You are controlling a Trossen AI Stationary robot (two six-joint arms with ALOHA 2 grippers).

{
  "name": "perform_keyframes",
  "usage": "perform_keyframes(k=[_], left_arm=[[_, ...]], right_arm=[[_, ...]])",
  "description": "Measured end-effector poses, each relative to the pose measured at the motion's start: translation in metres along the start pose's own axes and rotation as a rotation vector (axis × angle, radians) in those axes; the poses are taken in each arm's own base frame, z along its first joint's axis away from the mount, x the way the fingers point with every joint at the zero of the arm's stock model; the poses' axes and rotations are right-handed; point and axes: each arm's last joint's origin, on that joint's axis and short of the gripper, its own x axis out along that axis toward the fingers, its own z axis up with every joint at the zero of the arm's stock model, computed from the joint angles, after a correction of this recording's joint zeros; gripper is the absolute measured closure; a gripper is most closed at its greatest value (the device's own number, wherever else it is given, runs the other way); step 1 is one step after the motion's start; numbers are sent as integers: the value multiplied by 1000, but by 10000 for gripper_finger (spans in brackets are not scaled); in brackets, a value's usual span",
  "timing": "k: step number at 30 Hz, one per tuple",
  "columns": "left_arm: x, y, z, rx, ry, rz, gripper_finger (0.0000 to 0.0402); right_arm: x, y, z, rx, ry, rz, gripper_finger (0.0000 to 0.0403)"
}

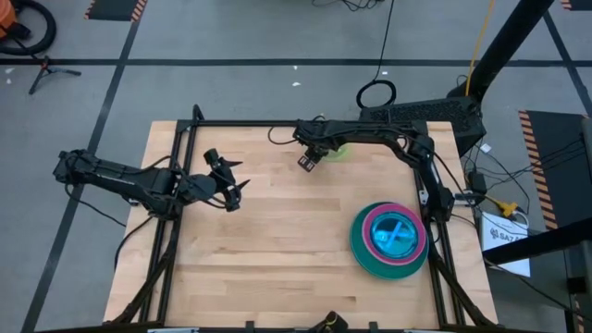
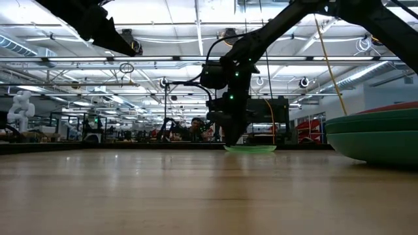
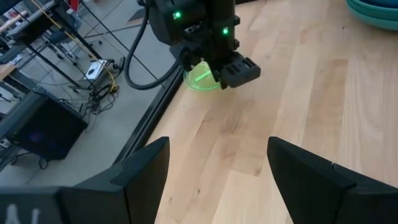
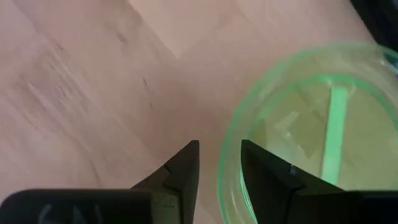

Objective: Stack plastic plates
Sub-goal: Stack the light green plate on top of the light blue plate

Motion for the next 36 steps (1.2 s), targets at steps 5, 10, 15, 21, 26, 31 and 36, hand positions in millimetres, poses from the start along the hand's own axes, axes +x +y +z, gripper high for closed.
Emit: perform_keyframes(k=[5,10,15,21,26,31,36], left_arm=[[0,0,0,0,0,0,126],[0,0,0,1,1,0,126],[0,0,0,4,1,0,126],[0,0,0,4,1,0,126],[0,0,0,1,-1,-1,126],[0,0,0,-4,-1,-1,126],[0,0,0,-4,-1,-1,126]], right_arm=[[15,2,0,-4,3,-17,289],[22,3,-1,-29,11,-52,295],[20,4,-1,-30,7,-52,327],[10,4,-2,-35,1,-51,375],[-7,8,-3,-51,-16,-43,399],[-31,14,-6,-72,-35,-32,398],[-69,22,-17,-119,-38,-23,400]])
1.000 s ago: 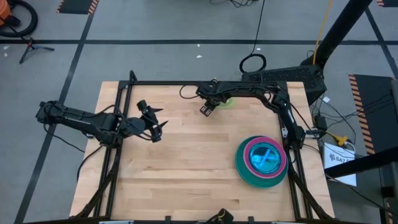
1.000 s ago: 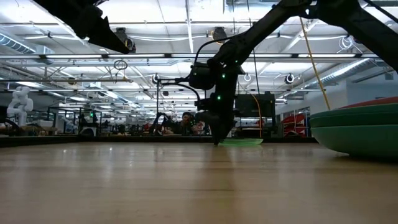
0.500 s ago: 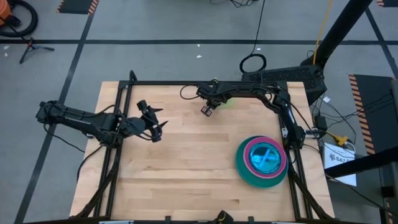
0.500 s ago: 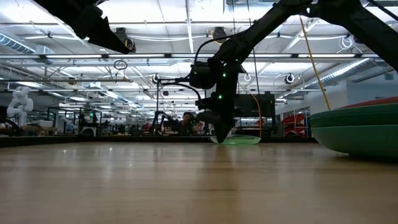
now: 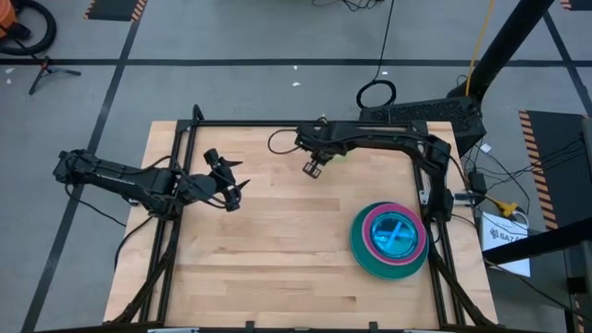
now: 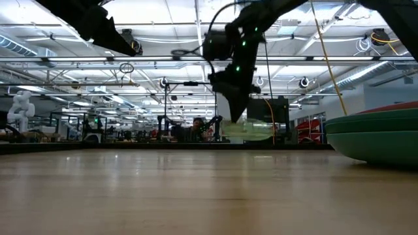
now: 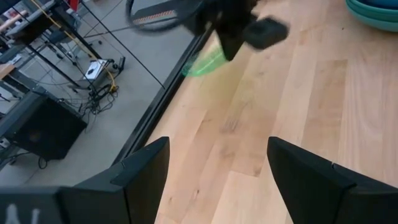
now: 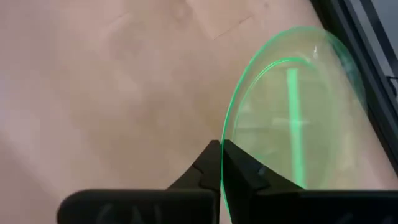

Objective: Stack plastic plates
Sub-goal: Stack the light green plate on top of the light blue plate

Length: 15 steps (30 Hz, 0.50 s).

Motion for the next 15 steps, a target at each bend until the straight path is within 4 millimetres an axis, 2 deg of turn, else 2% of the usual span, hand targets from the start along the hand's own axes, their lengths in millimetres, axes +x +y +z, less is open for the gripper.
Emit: perform_keyframes(k=[4,8,15], left_arm=[[0,0,0,-1,0,0,126],[0,0,0,-3,0,0,126],[0,0,4,-26,-32,-1,126]], right_arm=[[-38,11,-14,-55,11,13,401],[-80,25,-38,-104,42,26,402],[-156,49,-102,-97,147,77,402]])
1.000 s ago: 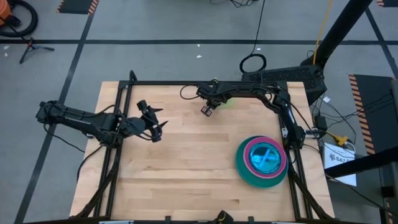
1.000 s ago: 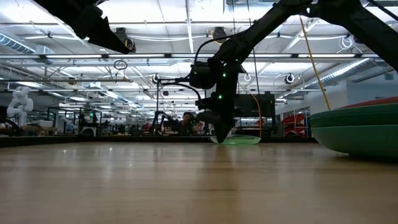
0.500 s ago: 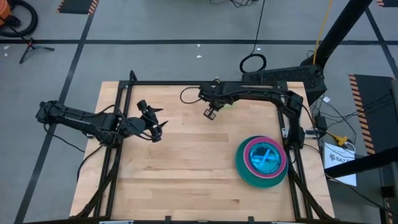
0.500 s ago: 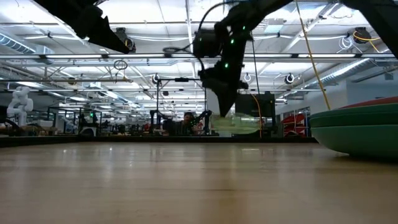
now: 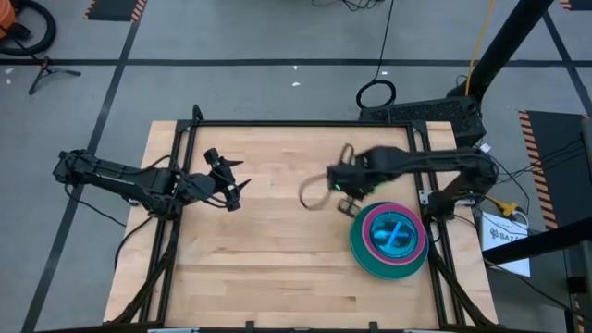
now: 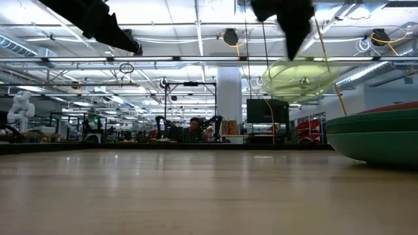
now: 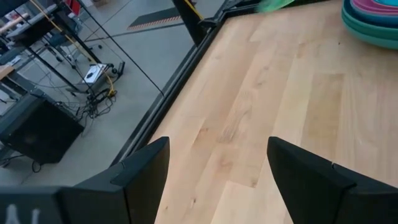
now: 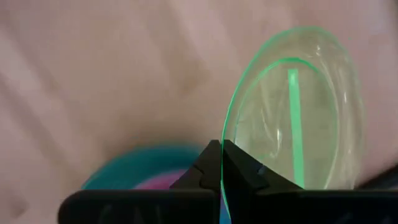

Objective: Stack plastic plates
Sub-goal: Stack the light green plate on top of the light blue plate

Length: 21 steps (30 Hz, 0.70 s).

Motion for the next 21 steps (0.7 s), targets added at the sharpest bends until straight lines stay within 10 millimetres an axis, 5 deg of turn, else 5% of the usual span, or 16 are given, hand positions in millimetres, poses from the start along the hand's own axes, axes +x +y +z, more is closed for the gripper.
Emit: perform_keyframes(k=[8,21], left_arm=[[0,0,2,-9,-15,-3,126],[0,0,3,-18,-26,-3,126]], right_arm=[[-35,40,-63,105,107,80,402],[-25,97,-120,159,170,96,389]])
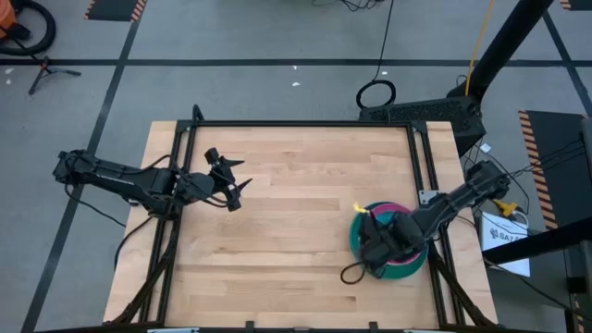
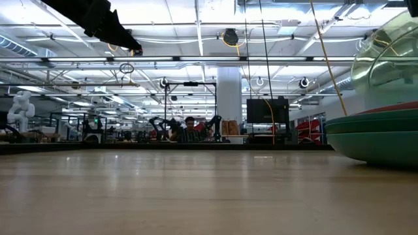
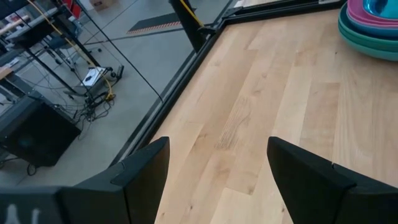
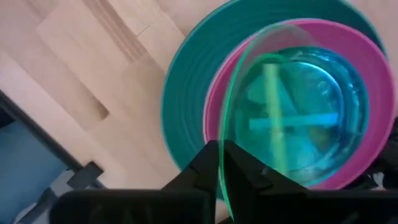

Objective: Stack plastic plates
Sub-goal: Stack the light green plate on top of the light blue plate, then return to Home Position

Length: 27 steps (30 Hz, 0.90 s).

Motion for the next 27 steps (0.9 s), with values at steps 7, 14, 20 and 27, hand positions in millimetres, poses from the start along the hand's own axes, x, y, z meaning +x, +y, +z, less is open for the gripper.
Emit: perform_keyframes(k=[7,14,20,27], left_arm=[[0,0,0,-24,3,-1,126],[0,-1,-1,-32,12,-3,126],[-1,-9,-6,24,7,-106,126],[-1,-15,-19,85,37,-129,126]], right_arm=[[22,1,-8,-22,-6,-60,336],[24,-2,-7,-141,-70,-103,289],[10,-10,-7,-297,-286,-137,288],[10,-31,-3,-401,-531,46,321]])
